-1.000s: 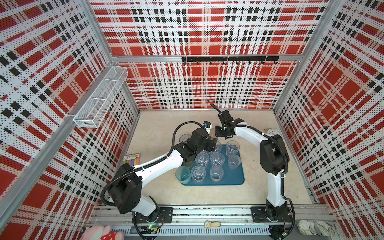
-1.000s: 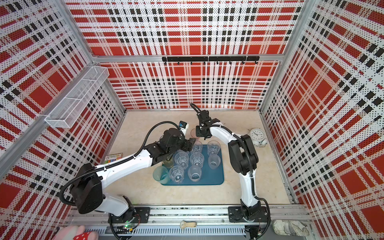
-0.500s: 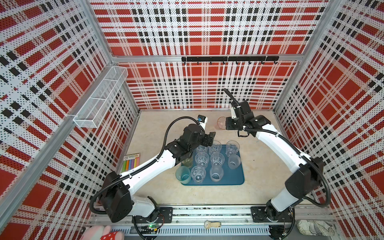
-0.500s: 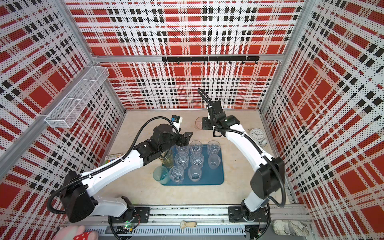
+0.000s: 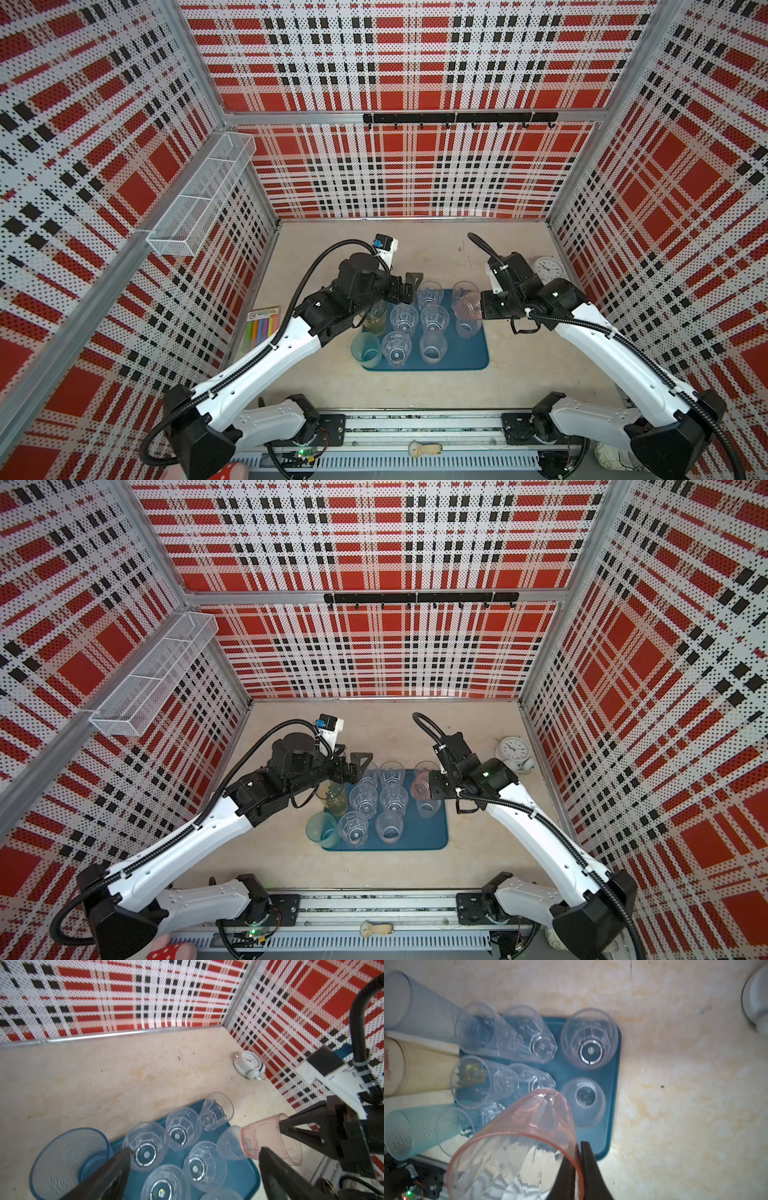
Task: Place the glasses into the tray
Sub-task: Place the glass on the tray.
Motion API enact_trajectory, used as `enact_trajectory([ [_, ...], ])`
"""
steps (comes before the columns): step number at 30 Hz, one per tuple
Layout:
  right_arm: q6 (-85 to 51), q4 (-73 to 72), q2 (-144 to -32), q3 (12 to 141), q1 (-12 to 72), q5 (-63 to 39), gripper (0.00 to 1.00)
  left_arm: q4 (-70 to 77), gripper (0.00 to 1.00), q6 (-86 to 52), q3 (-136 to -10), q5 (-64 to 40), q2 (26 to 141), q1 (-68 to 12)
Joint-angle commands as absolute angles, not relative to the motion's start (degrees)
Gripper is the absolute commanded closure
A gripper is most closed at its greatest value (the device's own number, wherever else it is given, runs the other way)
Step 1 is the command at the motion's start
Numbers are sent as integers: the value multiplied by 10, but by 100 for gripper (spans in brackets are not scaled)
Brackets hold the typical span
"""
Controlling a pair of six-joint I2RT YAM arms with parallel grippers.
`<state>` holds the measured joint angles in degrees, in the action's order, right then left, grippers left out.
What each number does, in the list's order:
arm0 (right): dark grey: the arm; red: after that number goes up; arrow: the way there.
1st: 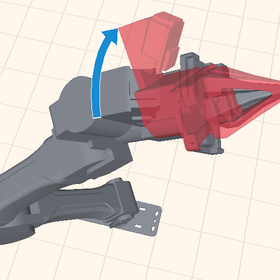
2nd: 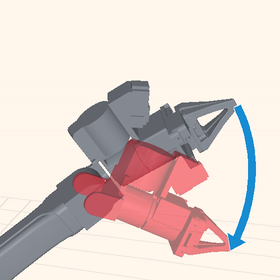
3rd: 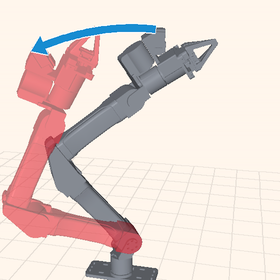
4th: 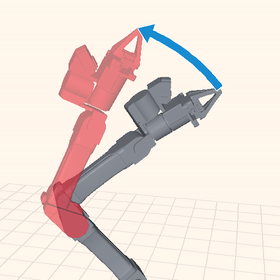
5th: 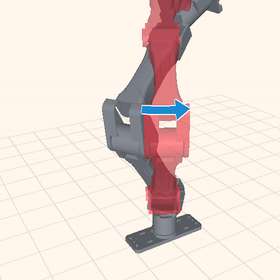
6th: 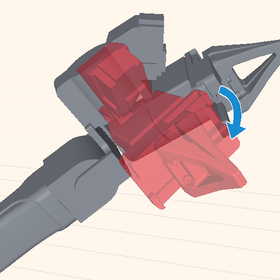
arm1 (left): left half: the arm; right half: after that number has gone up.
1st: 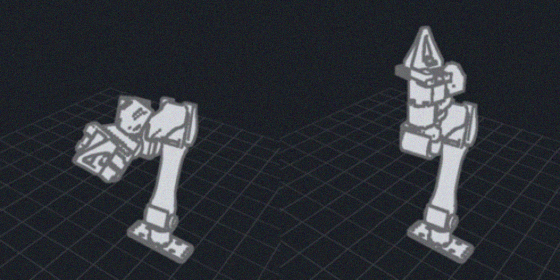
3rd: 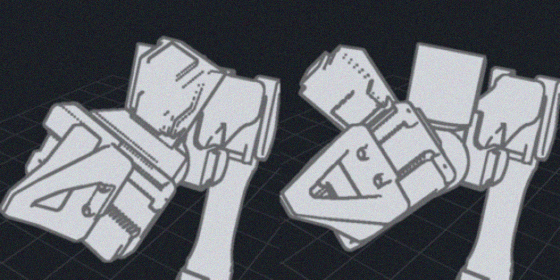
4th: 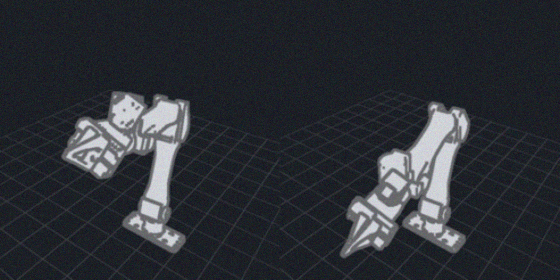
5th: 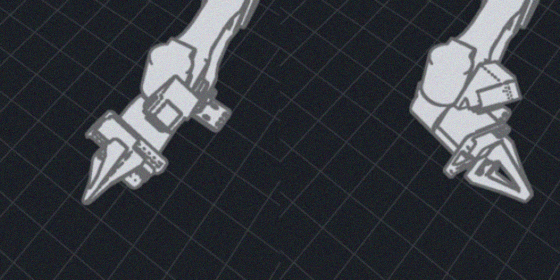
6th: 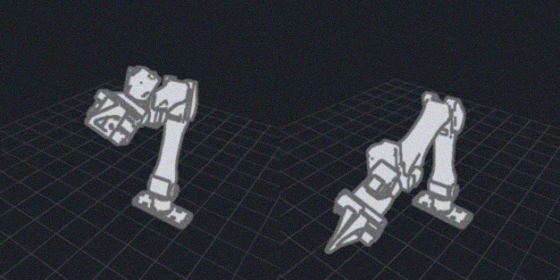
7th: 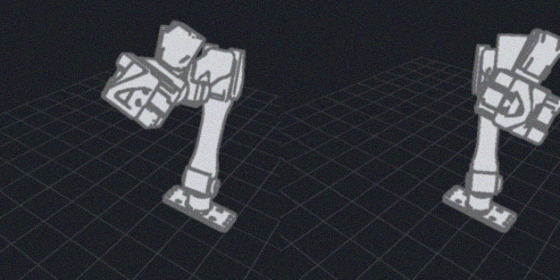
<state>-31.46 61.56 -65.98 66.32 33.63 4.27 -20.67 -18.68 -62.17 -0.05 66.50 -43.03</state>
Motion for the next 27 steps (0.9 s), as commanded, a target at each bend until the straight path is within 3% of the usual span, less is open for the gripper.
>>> enact_trajectory([
  [1,-356,698,-639,651,363,64,91,-254,2,-199,-616,-43,677,-458],
  [10,-439,684,-650,553,469,96,91,-248,2,-189,-610,-55,732,-530],
  [27,-449,539,-713,477,472,116,91,-224,2,-162,-552,-75,766,-538],
])
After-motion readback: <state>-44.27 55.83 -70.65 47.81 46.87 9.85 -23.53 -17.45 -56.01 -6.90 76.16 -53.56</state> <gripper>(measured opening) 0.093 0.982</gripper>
